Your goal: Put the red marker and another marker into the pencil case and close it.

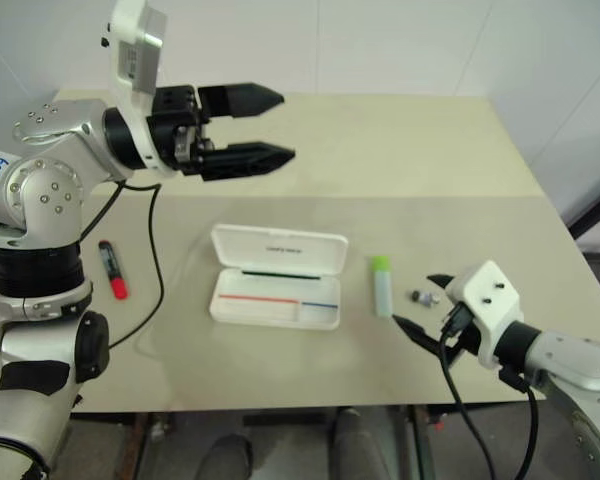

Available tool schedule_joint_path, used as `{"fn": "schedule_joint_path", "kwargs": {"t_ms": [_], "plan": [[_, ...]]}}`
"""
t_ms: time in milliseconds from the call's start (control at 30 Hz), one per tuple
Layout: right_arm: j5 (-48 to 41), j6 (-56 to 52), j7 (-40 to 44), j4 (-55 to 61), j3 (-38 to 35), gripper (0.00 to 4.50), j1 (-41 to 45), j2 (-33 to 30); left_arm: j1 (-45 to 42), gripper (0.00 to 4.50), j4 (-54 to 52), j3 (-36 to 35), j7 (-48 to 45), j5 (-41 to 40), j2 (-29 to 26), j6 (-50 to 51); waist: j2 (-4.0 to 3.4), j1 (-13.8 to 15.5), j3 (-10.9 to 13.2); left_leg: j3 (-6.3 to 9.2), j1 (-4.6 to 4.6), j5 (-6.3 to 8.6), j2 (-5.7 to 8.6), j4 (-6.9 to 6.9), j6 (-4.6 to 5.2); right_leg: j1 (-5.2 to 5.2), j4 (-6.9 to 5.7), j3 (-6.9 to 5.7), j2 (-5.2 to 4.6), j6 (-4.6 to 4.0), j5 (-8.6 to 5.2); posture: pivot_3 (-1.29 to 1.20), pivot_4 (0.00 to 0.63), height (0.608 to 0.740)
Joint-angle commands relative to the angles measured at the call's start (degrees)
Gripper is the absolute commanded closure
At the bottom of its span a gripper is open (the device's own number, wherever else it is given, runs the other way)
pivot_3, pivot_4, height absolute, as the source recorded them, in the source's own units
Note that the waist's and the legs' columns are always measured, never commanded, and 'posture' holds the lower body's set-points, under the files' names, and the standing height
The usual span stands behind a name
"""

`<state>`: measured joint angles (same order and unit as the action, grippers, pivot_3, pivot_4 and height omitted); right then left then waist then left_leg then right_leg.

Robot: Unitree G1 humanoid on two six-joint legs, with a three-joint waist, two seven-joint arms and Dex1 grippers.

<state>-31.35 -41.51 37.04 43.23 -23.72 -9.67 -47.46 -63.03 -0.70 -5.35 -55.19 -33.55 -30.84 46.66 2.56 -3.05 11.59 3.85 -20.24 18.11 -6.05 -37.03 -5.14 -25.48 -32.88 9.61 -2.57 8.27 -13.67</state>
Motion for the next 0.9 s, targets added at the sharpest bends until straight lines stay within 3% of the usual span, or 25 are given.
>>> {"fn": "schedule_joint_path", "kwargs": {"t_ms": [33, 300, 433, 767, 900], "plan": [[0.79, 0.34, -0.95, 1.98, -2.99, 0.0, -0.43, -0.47, -1.12, 0.02, 1.83, -2.07, 0.26, 0.33, 0.43, -6.36, 0.0, 0.01, 0.0, 0.0, 0.01, 0.0, 0.0, 0.01, 0.0, 0.0, 0.0, 0.0, 0.0, 0.0, 0.0, 0.0, 0.15, 0.74], [1.59, -0.02, -3.55, 2.86, -3.4, 0.0, -0.91, 0.82, 5.23, 0.02, 8.82, -6.53, -1.53, 1.01, 2.09, -22.01, -0.01, 0.03, -0.01, 0.0, 0.03, 0.0, 0.0, -0.02, 0.0, 0.01, -0.02, 0.01, 0.0, 0.02, 0.01, 0.0, 0.15, 0.74], [0.75, -0.2, -5.43, 4.18, -2.94, 0.0, 0.68, 1.84, 10.8, 0.02, 9.69, -7.44, 7.2, 7.26, 1.8, -28.4, 0.0, 0.07, 0.0, 0.0, 0.05, 0.0, 0.0, -0.03, 0.0, 0.01, -0.05, 0.02, 0.0, 0.09, 0.05, 0.0, 0.15, 0.74], [-4.69, -0.03, -4.41, 2.78, 0.04, 0.0, 11.11, 1.72, 16.44, 0.02, 10.58, -5.83, 24.03, 19.93, 0.66, -31.24, 0.02, 0.92, 0.01, 0.0, 0.04, -0.01, 0.02, -0.05, -0.02, 0.01, -0.01, 0.06, 0.0, 0.19, 0.11, 0.0, 0.15, 0.74], [-8.1, -1.2, -5.08, 2.66, 5.49, 0.0, 21.04, 2.13, 17.05, 0.02, 11.96, -3.59, 34.17, 28.1, -0.85, -23.09, 0.0, 1.01, 0.01, 0.0, 0.06, -0.01, 0.02, -0.03, -0.02, 0.01, -0.01, 0.06, 0.01, 0.2, 0.12, 0.0, 0.15, 0.74]]}}
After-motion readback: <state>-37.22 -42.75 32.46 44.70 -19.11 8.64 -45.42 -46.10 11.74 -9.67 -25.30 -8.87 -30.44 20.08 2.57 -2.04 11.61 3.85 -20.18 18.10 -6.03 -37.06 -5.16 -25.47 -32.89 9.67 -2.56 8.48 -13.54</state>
